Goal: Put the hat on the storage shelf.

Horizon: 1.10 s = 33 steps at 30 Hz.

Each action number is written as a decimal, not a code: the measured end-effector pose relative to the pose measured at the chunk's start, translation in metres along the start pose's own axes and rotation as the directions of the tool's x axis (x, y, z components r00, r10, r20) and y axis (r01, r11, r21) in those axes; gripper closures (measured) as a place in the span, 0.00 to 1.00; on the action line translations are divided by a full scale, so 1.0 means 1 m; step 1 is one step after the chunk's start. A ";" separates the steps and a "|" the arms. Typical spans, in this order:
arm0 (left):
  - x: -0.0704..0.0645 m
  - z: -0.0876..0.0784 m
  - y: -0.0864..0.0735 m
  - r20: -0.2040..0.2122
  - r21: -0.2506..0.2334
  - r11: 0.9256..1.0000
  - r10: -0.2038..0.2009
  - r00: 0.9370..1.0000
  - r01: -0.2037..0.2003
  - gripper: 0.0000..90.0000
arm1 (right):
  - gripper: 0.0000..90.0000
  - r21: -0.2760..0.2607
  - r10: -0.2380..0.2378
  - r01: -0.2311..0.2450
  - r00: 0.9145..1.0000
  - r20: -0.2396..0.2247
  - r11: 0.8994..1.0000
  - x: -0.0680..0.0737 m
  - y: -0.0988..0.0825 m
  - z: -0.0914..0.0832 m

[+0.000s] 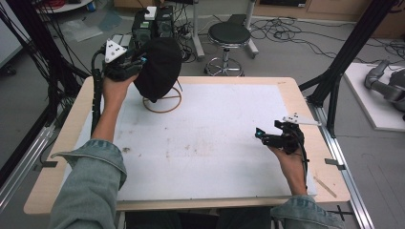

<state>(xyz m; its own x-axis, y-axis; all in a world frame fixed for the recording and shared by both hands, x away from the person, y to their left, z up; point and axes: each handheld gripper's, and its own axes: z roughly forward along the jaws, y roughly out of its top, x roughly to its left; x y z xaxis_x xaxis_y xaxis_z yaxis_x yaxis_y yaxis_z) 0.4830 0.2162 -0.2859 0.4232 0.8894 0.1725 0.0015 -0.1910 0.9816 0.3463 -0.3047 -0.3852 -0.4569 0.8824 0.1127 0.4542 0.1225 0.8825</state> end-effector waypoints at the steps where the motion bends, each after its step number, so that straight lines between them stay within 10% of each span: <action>1: 0.000 -0.001 0.000 -0.002 0.006 1.000 0.003 1.000 -0.003 0.57 | 0.14 0.000 0.003 -0.003 1.000 -0.001 1.000 0.000 0.000 0.000; 33: -0.003 -0.070 -0.031 0.020 0.115 0.992 -0.049 0.999 0.046 0.39 | 0.14 -0.003 -0.007 0.007 1.000 -0.006 1.000 0.002 0.001 0.002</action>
<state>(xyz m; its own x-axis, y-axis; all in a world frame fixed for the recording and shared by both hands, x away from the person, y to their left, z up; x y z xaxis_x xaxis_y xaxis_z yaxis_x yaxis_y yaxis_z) 0.4186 0.2488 -0.3106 0.4409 0.8892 0.1225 0.1251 -0.1960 0.9726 0.3476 -0.3013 -0.3847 -0.4647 0.8788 0.1087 0.4484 0.1277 0.8847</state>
